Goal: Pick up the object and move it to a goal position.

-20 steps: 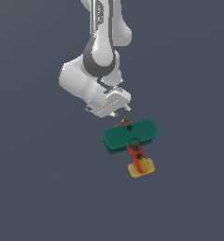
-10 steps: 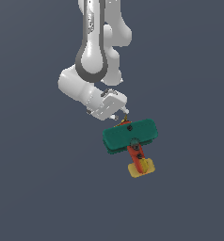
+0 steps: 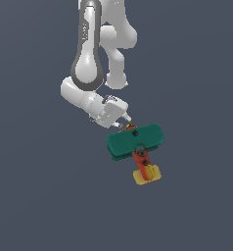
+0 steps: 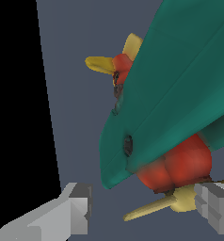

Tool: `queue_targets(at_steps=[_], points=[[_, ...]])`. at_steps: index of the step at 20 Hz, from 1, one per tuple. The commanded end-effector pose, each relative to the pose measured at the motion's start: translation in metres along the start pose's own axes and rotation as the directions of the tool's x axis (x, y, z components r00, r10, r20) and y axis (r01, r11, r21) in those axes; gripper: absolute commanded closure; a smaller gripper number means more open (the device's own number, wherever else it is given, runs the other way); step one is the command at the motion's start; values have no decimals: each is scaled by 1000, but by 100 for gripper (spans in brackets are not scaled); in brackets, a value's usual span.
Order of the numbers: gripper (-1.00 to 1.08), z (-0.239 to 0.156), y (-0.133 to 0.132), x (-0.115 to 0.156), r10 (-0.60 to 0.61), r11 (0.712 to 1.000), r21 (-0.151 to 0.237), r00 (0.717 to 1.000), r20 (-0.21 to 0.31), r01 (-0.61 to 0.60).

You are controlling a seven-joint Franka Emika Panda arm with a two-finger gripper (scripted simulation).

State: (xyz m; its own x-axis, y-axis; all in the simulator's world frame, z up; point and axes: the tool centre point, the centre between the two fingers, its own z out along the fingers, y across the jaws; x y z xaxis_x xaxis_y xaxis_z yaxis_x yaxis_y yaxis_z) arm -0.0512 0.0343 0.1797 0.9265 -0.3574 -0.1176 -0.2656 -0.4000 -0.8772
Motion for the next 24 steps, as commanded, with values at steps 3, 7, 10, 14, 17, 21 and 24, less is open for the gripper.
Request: queue_targets(at_steps=[3, 7, 10, 14, 17, 21, 24], points=[[-60, 0, 4, 6, 15, 999, 46, 999, -41, -14], [-60, -1, 8, 12, 30, 996, 85, 996, -78, -24], [-60, -3, 12, 16, 42, 993, 113, 993, -107, -30], [-60, -4, 16, 22, 60, 988, 149, 987, -147, -38], [-60, -6, 20, 26, 73, 984, 174, 981, -178, -42], [-60, -9, 25, 32, 92, 978, 205, 972, -217, -46], [-60, -10, 29, 36, 103, 974, 223, 965, -242, -48]])
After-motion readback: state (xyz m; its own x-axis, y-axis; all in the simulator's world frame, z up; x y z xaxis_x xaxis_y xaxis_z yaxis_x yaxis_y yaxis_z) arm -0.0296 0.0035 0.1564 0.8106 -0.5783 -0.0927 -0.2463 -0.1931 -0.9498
